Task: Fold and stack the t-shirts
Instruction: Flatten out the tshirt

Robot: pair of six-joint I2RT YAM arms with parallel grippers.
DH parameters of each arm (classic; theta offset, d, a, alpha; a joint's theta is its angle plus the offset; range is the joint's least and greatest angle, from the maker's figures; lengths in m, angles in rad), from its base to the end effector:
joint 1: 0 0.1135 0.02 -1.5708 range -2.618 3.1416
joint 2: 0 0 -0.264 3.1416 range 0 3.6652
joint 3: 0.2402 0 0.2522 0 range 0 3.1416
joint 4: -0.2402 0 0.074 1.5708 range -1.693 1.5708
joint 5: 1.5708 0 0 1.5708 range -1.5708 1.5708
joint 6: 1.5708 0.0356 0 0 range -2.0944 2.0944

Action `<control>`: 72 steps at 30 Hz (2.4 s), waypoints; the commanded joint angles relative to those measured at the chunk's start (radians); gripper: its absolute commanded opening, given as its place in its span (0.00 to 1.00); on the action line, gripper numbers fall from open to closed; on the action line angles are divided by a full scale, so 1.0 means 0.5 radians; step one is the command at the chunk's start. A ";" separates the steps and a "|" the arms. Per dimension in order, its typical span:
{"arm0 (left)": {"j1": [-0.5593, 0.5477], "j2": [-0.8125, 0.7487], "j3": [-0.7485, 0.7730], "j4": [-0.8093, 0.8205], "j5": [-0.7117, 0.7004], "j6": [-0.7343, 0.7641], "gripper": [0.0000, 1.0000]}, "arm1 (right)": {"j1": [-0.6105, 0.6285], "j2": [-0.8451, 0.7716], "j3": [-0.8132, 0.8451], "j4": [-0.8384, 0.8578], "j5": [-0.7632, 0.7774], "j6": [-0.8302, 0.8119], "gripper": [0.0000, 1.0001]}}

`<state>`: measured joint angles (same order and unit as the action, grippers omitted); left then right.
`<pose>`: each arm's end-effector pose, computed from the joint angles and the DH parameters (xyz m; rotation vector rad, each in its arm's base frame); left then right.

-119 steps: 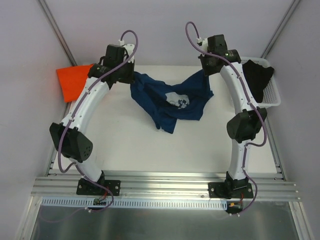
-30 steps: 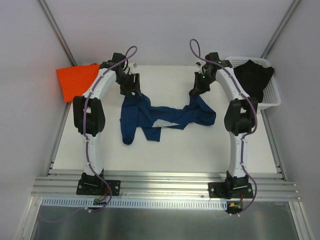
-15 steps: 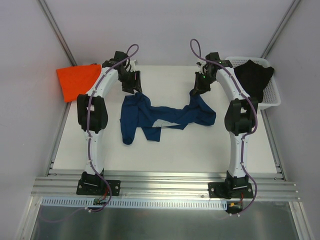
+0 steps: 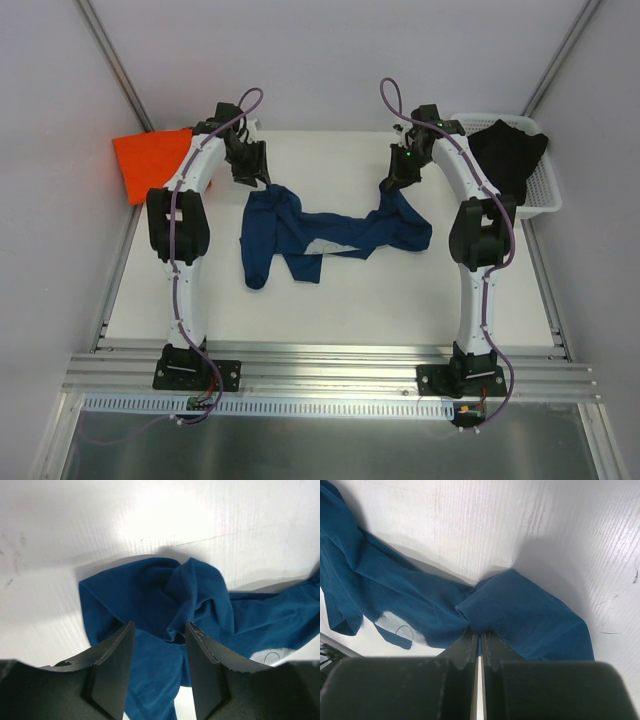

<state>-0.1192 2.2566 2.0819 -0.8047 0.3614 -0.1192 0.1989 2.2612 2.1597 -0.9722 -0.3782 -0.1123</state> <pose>0.4936 -0.0718 0.2452 0.1416 2.5435 -0.5535 0.4767 0.1095 0.2578 -0.5306 2.5631 0.5286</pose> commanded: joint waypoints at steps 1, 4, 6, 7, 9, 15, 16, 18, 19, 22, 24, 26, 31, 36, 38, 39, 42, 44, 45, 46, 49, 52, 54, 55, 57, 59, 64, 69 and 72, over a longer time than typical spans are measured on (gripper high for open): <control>0.024 -0.105 -0.025 -0.004 -0.002 0.008 0.45 | 0.010 -0.089 0.043 0.015 0.020 0.010 0.00; 0.024 -0.095 -0.019 -0.007 0.020 -0.001 0.44 | 0.019 -0.080 0.062 0.015 0.023 0.010 0.00; 0.024 -0.095 -0.022 -0.004 0.016 -0.004 0.43 | 0.025 -0.080 0.062 0.015 0.023 0.010 0.00; 0.024 -0.111 -0.028 -0.007 0.010 -0.007 0.42 | 0.029 -0.083 0.059 0.015 0.020 0.007 0.00; 0.021 -0.129 -0.040 -0.007 0.001 -0.016 0.42 | 0.026 -0.086 0.055 0.012 0.020 0.010 0.01; 0.027 -0.246 -0.114 -0.007 0.004 -0.035 0.41 | 0.029 -0.062 0.074 0.015 0.017 0.016 0.01; 0.027 -0.258 -0.132 -0.007 -0.002 -0.038 0.41 | 0.038 -0.062 0.077 0.018 0.017 0.016 0.01; 0.027 -0.267 -0.142 -0.007 -0.002 -0.047 0.40 | 0.041 -0.062 0.080 0.018 0.017 0.016 0.01; 0.030 -0.279 -0.145 -0.001 -0.008 -0.050 0.40 | 0.047 -0.059 0.080 0.015 0.014 0.016 0.00; 0.030 -0.283 -0.136 -0.004 0.004 -0.053 0.40 | 0.056 -0.068 0.077 0.018 0.014 0.013 0.00; 0.030 -0.267 -0.142 -0.004 0.007 -0.044 0.40 | 0.053 -0.068 0.077 0.018 0.020 0.013 0.01; 0.030 -0.252 -0.148 -0.004 0.004 -0.044 0.40 | 0.053 -0.065 0.083 0.018 0.020 0.013 0.01; 0.030 -0.206 -0.157 -0.007 0.001 -0.038 0.40 | 0.053 -0.071 0.080 0.015 0.029 0.007 0.00; 0.036 -0.166 -0.136 -0.004 -0.005 -0.035 0.39 | 0.047 -0.065 0.083 0.015 0.029 0.007 0.01; 0.039 -0.154 -0.129 -0.004 -0.005 -0.032 0.38 | 0.050 -0.059 0.086 0.018 0.032 0.010 0.00; 0.039 -0.142 -0.126 -0.007 -0.005 -0.032 0.38 | 0.050 -0.052 0.089 0.018 0.032 0.007 0.00; 0.045 -0.108 -0.120 -0.004 -0.002 -0.032 0.38 | 0.053 -0.046 0.092 0.018 0.035 0.010 0.00; 0.045 -0.089 -0.114 -0.004 0.001 -0.035 0.37 | 0.053 -0.046 0.092 0.018 0.039 0.010 0.00; 0.045 -0.071 -0.105 -0.007 0.001 -0.035 0.37 | 0.053 -0.046 0.089 0.015 0.042 0.010 0.00; 0.045 -0.062 -0.102 -0.007 0.004 -0.035 0.37 | 0.050 -0.043 0.086 0.012 0.042 0.007 0.01; 0.045 -0.037 -0.080 -0.004 0.004 -0.032 0.37 | 0.050 -0.043 0.086 0.012 0.045 0.004 0.00; 0.045 -0.016 -0.065 -0.004 0.007 -0.035 0.37 | 0.050 -0.037 0.089 0.015 0.045 0.007 0.00; 0.045 0.000 -0.047 -0.004 0.007 -0.032 0.37 | 0.050 -0.034 0.092 0.015 0.048 0.007 0.01; 0.045 0.006 -0.041 -0.004 0.007 -0.032 0.37 | 0.050 -0.031 0.092 0.012 0.048 0.007 0.00; 0.045 0.012 -0.025 -0.004 0.004 -0.028 0.37 | 0.047 -0.028 0.095 0.015 0.045 0.007 0.01; 0.045 0.009 -0.022 -0.004 0.004 -0.032 0.35 | 0.050 -0.025 0.095 0.015 0.045 0.007 0.00; 0.045 -0.049 -0.040 -0.001 0.007 -0.047 0.35 | 0.053 -0.016 0.095 0.018 0.042 0.013 0.01; 0.042 -0.095 -0.068 -0.001 0.029 -0.059 0.35 | 0.062 -0.003 0.117 0.021 0.042 0.016 0.01; 0.036 -0.101 -0.071 -0.001 0.029 -0.053 0.35 | 0.065 -0.003 0.123 0.021 0.045 0.013 0.01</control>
<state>-0.1032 2.2642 2.0338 -0.7986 0.3592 -0.1394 0.2218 2.2662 2.1738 -0.9691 -0.3557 -0.1123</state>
